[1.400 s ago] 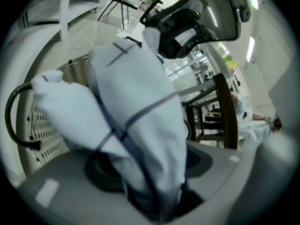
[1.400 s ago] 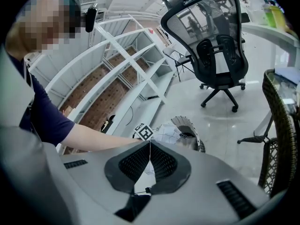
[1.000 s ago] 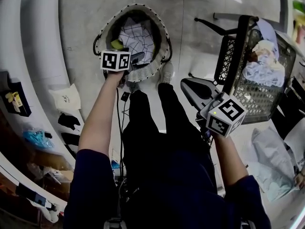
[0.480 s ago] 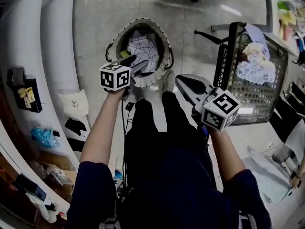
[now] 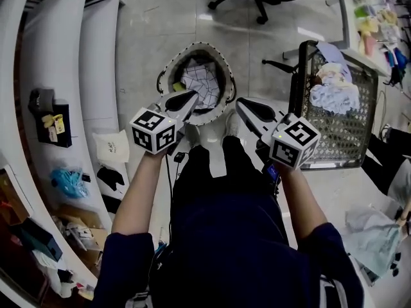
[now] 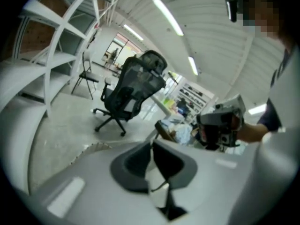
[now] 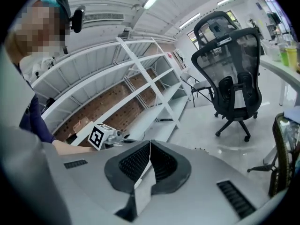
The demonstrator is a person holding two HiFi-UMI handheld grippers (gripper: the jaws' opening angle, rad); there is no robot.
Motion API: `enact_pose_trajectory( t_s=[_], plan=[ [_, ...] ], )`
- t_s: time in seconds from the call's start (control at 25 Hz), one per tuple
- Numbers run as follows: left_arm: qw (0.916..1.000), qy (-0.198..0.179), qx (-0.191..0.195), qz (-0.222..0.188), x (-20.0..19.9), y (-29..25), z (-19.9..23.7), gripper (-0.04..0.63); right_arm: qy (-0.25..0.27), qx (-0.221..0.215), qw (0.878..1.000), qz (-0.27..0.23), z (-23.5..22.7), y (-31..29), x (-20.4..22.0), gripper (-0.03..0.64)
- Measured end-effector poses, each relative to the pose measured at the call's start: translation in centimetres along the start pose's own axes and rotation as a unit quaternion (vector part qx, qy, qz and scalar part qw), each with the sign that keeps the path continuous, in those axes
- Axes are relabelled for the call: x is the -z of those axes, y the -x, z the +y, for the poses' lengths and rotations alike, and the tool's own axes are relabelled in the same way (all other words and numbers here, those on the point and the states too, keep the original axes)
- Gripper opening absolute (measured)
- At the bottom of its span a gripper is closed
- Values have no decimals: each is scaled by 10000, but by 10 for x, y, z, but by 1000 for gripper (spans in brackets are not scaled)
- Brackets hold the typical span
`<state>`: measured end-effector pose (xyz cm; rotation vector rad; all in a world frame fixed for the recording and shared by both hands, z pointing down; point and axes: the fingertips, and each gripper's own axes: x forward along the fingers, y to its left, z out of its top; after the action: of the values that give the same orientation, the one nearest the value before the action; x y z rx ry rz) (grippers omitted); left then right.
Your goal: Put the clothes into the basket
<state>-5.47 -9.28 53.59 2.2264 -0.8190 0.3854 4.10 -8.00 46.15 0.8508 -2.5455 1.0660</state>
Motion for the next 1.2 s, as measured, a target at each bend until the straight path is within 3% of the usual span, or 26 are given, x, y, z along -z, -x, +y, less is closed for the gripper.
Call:
enact_pose_trajectory(
  t_s=[0.32, 0.6, 1.2],
  plan=[
    [9968, -581, 159, -525, -52, 58, -66, 3, 286, -184, 9988, -357, 37, 20, -36, 9],
    [9869, -1180, 228, -1077, -96, 107, -114, 3, 830, -440, 9932, -684, 78, 39, -73, 9],
    [9730, -1689, 288, -1544, -133, 160, -157, 3, 1458, -688, 9817, -1015, 139, 57, -101, 8]
  ],
)
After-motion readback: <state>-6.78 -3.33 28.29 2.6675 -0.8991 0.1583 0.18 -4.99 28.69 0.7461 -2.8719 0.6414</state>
